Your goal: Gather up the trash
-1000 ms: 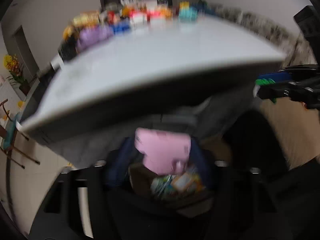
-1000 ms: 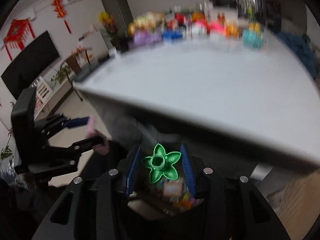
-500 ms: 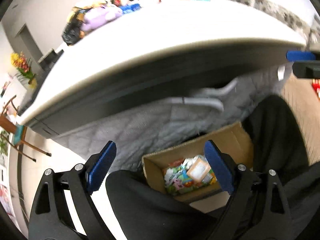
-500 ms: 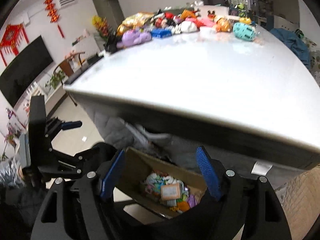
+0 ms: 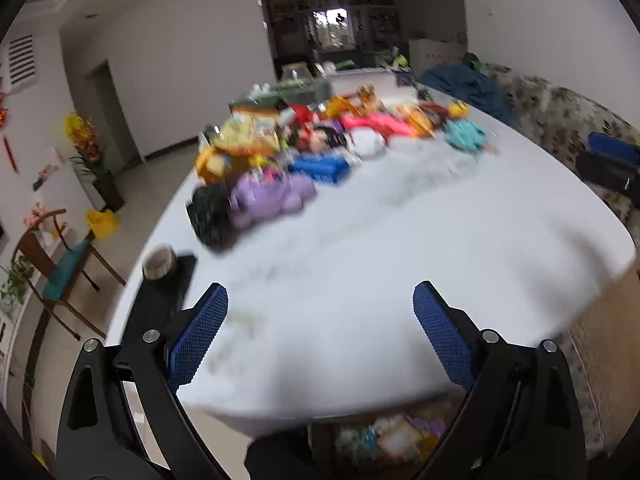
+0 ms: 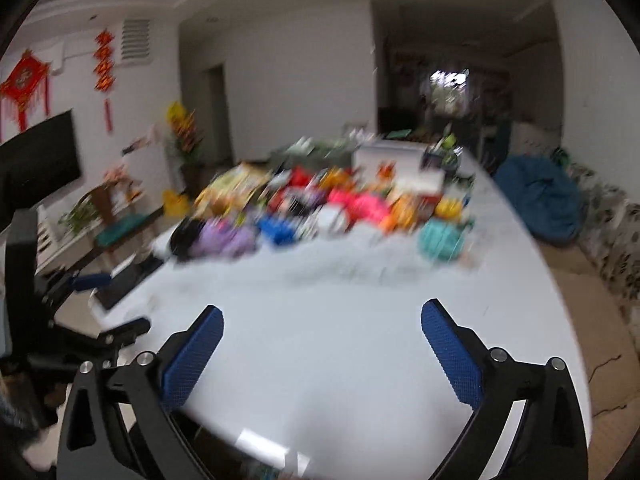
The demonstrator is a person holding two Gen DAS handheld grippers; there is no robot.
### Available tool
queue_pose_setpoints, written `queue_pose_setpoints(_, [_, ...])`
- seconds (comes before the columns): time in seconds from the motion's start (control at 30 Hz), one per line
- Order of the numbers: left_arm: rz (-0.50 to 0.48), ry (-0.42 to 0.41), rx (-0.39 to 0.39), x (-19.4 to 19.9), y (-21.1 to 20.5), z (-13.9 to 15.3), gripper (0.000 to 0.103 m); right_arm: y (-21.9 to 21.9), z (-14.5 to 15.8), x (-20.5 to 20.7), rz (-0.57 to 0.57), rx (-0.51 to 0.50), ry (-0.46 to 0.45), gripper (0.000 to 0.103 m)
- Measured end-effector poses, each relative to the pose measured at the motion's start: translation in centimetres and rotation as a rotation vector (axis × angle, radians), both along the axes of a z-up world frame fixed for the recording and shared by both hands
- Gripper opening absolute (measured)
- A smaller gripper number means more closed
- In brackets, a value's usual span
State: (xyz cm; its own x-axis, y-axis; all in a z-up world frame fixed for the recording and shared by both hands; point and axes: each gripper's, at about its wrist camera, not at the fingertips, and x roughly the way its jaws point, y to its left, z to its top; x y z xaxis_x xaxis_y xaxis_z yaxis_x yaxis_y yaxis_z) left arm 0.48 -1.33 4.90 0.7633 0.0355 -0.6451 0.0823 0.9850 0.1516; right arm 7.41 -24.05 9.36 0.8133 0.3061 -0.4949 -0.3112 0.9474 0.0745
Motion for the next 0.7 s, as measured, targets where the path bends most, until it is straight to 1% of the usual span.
queue_pose_setpoints(0.13, [0.025, -0.026, -0.017, 3.5, -0.3, 1.4, 0.092, -0.7, 0.7, 4.3, -0.114, 0.053, -0.004, 0.098])
queue_pose_setpoints(0.23, [0.056, -0.036, -0.036, 5.5, -0.4, 2.1, 0.092, -0.8, 0.2, 6.4, -0.186, 0.076, 0.011, 0.098])
queue_pose_setpoints(0.37, [0.086, -0.037, -0.062, 8.3, -0.4, 2.4, 0.092, -0.2, -1.8, 9.8, -0.288, 0.037, 0.047, 0.098])
queue_pose_setpoints(0.5, [0.121, -0.037, -0.068, 11.3, -0.2, 2.2, 0.092, 0.4, -3.8, 12.2, -0.348, 0.022, 0.107, 0.098])
queue_pose_setpoints(0.6, [0.141, -0.031, -0.081, 13.0, 0.1, 1.7, 0.092, 1.0, -4.7, 13.3, -0.365, 0.026, 0.125, 0.098])
queue_pose_setpoints(0.7, [0.157, -0.026, -0.076, 14.4, 0.3, 1.0, 0.092, 1.9, -5.3, 14.2, -0.367, 0.016, 0.132, 0.098])
